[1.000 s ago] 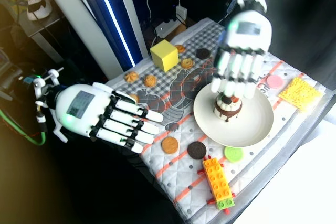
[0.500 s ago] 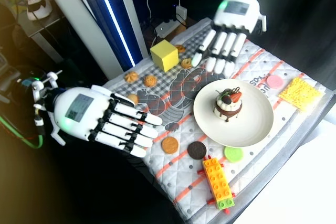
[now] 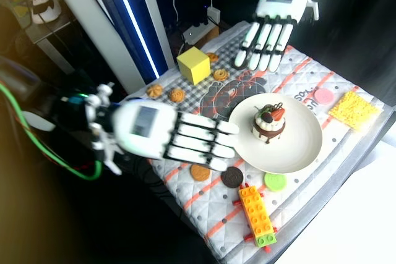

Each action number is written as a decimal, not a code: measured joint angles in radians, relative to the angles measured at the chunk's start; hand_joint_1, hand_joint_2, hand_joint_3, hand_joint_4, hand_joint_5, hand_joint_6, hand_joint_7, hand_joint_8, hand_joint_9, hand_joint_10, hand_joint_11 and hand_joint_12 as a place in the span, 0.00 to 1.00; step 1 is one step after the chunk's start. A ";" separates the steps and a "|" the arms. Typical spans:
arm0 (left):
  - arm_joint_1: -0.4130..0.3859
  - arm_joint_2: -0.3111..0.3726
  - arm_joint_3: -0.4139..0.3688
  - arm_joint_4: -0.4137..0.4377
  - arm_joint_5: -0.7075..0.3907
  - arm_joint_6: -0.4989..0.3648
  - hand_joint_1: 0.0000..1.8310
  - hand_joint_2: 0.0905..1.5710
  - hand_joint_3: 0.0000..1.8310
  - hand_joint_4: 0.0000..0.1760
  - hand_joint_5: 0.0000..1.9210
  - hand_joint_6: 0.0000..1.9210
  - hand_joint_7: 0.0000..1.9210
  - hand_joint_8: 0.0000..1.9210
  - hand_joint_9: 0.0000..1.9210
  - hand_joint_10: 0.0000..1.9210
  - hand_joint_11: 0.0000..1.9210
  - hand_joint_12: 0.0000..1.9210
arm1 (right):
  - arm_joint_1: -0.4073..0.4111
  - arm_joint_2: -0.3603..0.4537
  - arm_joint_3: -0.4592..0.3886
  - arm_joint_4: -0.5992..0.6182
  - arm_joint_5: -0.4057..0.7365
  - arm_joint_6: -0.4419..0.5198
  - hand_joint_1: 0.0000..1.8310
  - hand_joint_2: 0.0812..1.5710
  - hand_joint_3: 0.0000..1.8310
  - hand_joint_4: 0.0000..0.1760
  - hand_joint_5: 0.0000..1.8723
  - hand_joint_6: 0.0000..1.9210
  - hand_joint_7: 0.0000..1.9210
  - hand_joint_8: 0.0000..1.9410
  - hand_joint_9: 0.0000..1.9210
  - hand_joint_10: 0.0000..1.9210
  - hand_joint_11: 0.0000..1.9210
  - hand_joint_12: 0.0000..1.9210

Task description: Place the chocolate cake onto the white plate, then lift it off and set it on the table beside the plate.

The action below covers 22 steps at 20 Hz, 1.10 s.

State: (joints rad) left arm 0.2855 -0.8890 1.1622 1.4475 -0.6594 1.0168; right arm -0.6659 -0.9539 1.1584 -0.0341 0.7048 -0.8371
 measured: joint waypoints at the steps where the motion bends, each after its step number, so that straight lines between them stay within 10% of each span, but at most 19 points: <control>1: 0.000 0.006 -0.003 0.002 0.008 0.000 0.43 0.66 0.01 0.67 0.02 0.01 0.00 0.00 0.00 0.00 0.00 0.00 | 0.015 -0.019 0.014 -0.017 -0.017 0.003 0.31 0.81 0.00 0.00 0.00 0.00 0.00 0.00 0.01 0.15 0.00 0.88; 4: 0.004 0.034 -0.018 0.000 0.023 0.000 0.46 0.67 0.01 0.49 0.03 0.01 0.02 0.01 0.02 0.01 0.04 0.02 | 0.064 -0.086 0.061 -0.065 -0.087 0.029 0.40 0.82 0.00 0.00 0.00 0.00 0.01 0.00 0.02 0.01 0.00 0.77; 5: 0.006 0.039 -0.019 0.000 0.026 0.000 0.45 0.68 0.00 0.45 0.04 0.00 0.03 0.00 0.03 0.00 0.01 0.16 | 0.074 -0.098 0.073 -0.076 -0.098 0.037 0.42 0.82 0.00 0.00 0.00 0.00 0.00 0.00 0.03 0.02 0.00 0.69; 7: 0.031 0.057 -0.025 -0.005 0.040 0.000 0.45 0.68 0.00 0.12 0.05 0.00 0.05 0.00 0.05 0.01 0.00 0.32 | 0.110 -0.140 0.114 -0.107 -0.123 0.068 0.45 0.83 0.00 0.00 0.00 0.00 0.00 0.00 0.03 0.03 0.00 0.80; 10: 0.059 0.077 -0.029 -0.016 0.063 0.000 0.45 0.71 0.00 0.02 0.08 0.01 0.08 0.01 0.08 0.01 0.00 0.33 | 0.157 -0.194 0.139 -0.146 -0.156 0.074 0.44 0.81 0.00 0.00 0.00 0.00 0.00 0.00 0.04 0.04 0.00 0.75; 13: 0.081 0.082 -0.035 -0.013 0.076 0.000 0.47 0.73 0.00 0.00 0.08 0.01 0.07 0.00 0.07 0.01 0.00 0.29 | 0.208 -0.247 0.164 -0.185 -0.177 0.075 0.41 0.80 0.00 0.00 0.00 0.00 0.03 0.01 0.00 0.29 0.00 0.81; 17: 0.081 0.080 -0.037 -0.014 0.077 0.000 0.43 0.72 0.00 0.11 0.07 0.00 0.06 0.00 0.07 0.00 0.00 0.31 | 0.208 -0.278 0.181 -0.193 -0.197 0.075 0.53 0.77 0.00 0.00 0.01 0.00 0.05 0.01 0.00 0.29 0.00 0.78; 19: 0.081 0.076 -0.037 -0.015 0.077 0.000 0.43 0.72 0.00 0.08 0.07 0.00 0.06 0.00 0.06 0.00 0.00 0.29 | 0.208 -0.287 0.188 -0.195 -0.200 0.075 0.49 0.78 0.00 0.00 0.00 0.00 0.01 0.00 0.01 0.47 0.01 0.94; 22: 0.081 0.075 -0.037 -0.013 0.077 0.000 0.46 0.73 0.00 0.25 0.08 0.00 0.06 0.00 0.08 0.00 0.00 0.32 | 0.208 -0.313 0.203 -0.211 -0.217 0.075 0.50 0.75 0.00 0.00 0.00 0.00 0.01 0.00 0.00 0.20 0.00 0.79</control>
State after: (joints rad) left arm 0.3668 -0.8139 1.1252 1.4345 -0.5819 1.0164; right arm -0.4580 -1.2671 1.3617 -0.2455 0.4877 -0.7624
